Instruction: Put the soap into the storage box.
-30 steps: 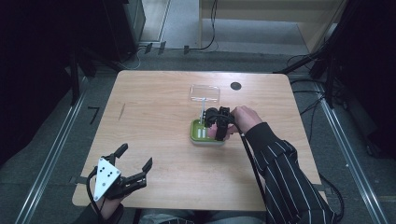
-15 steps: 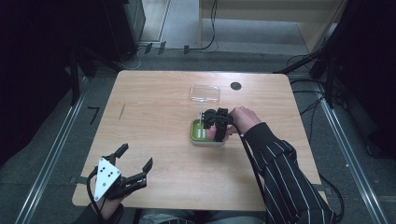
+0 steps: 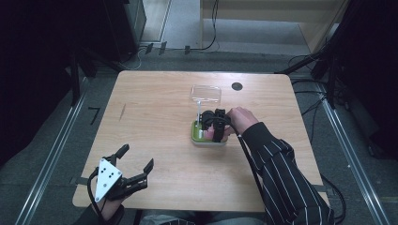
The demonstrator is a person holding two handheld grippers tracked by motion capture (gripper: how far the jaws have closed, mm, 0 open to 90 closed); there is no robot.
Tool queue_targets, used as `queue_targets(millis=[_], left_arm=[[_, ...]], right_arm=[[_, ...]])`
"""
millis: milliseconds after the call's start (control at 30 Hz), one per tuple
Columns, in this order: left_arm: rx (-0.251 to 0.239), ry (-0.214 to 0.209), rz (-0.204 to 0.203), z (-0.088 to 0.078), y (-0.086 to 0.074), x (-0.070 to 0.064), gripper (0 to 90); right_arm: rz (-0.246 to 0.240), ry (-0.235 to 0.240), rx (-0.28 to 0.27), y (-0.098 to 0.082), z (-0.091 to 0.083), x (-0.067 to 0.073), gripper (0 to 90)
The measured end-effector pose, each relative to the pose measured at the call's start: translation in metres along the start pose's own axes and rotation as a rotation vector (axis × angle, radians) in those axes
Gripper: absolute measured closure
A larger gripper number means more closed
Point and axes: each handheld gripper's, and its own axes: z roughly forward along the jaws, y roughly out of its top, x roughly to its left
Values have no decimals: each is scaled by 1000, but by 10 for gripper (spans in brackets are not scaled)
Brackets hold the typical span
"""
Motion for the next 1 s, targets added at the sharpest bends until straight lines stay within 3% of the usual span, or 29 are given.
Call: queue_targets(millis=[400,1000], left_arm=[[2,0,-1,0,0,0,136],[5,11,0,-4,-1,1,136]], right_arm=[[-7,6,-19,5,0,-8,386],[-11,29,-18,10,13,-18,385]])
